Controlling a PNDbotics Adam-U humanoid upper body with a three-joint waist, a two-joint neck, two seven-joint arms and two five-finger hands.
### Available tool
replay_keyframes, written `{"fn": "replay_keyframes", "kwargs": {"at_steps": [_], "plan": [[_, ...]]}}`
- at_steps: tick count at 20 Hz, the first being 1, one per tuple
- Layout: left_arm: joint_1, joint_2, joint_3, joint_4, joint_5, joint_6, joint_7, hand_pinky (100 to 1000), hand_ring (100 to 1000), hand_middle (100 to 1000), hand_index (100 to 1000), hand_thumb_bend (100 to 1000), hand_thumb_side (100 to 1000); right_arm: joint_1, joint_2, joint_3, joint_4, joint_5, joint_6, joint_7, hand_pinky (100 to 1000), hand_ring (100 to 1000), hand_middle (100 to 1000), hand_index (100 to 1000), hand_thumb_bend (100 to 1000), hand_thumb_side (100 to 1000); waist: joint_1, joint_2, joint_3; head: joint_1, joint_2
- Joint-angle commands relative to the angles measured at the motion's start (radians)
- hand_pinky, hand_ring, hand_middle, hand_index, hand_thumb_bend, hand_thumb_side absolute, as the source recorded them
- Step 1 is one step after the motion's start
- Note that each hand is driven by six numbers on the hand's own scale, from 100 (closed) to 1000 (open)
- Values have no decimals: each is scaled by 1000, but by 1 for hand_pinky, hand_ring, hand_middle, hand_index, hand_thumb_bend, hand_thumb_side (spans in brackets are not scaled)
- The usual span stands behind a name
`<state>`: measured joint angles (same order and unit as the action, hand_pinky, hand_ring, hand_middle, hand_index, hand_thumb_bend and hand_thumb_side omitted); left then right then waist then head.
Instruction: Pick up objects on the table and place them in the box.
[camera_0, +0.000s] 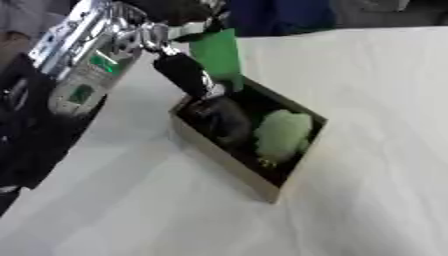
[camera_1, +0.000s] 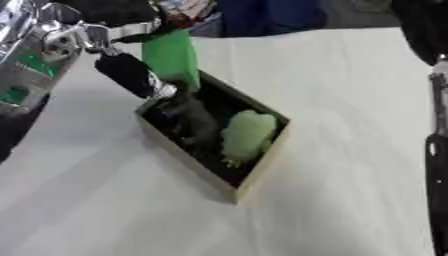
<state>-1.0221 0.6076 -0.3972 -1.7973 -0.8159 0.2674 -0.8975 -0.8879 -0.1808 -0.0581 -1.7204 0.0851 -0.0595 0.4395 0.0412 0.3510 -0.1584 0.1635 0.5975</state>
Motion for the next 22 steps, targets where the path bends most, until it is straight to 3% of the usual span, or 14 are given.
{"fn": "replay_keyframes", "kwargs": {"at_steps": [1, 10, 17, 22], "plan": [[-21, -17, -10, -23, 24, 19, -10, 726, 745, 568, 694, 100, 616, -11, -4, -4, -29, -5, 6, -1, 1000, 951, 817, 848, 100, 886, -2, -29, 1, -7, 6], [1, -85, -41, 73, 1, 38, -10, 728, 752, 581, 700, 100, 674, -16, 1, -3, -36, -6, 11, 0, 1000, 951, 816, 848, 100, 889, -3, -21, -4, -17, 16], [-3, -125, -64, 122, -44, 18, -10, 736, 764, 603, 732, 104, 726, -21, 3, -1, -35, -6, 11, 3, 1000, 951, 812, 848, 100, 896, -4, -13, -6, -16, 13], [2, -134, -82, 157, -86, -4, -10, 754, 794, 660, 833, 245, 755, -19, 4, -1, -37, -7, 12, 4, 1000, 952, 813, 848, 100, 897, -2, -13, -7, -16, 9]]}}
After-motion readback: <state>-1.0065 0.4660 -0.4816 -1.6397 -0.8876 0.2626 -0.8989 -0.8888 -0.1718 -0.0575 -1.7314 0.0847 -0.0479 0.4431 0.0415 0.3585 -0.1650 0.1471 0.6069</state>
